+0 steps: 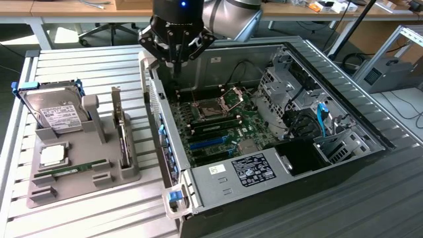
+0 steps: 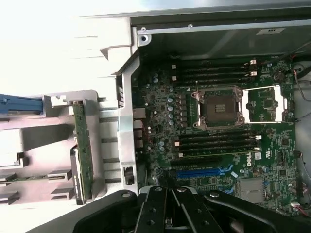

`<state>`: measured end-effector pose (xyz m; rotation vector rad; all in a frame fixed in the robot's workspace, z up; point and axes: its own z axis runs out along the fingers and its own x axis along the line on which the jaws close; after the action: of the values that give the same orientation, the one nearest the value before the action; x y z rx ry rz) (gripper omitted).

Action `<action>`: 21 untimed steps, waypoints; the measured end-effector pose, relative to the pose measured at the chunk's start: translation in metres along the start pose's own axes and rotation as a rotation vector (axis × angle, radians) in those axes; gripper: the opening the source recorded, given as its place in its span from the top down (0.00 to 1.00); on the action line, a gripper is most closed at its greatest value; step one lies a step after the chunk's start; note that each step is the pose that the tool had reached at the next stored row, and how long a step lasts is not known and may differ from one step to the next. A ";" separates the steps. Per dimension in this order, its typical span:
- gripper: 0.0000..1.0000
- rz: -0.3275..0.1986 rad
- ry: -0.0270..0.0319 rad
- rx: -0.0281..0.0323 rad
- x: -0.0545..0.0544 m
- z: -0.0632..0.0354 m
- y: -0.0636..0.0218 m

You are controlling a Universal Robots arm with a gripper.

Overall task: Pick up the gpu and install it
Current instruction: 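Reach for the gpu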

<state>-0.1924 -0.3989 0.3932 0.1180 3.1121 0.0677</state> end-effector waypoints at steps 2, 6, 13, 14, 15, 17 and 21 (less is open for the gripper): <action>0.90 0.000 -0.0001 0.0000 0.007 -0.0002 -0.0005; 0.90 0.000 -0.0002 0.0000 0.021 -0.0006 -0.0016; 0.90 0.000 -0.0007 0.0000 0.046 -0.0011 -0.0035; 0.90 0.000 -0.0007 0.0000 0.050 -0.0012 -0.0038; 0.90 0.000 -0.0008 0.0000 0.052 -0.0012 -0.0040; 0.90 0.000 -0.0008 -0.0001 0.059 -0.0014 -0.0045; 0.90 0.000 -0.0007 0.0000 0.072 -0.0017 -0.0054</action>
<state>-0.2642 -0.3989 0.3928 0.1180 3.1113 0.0677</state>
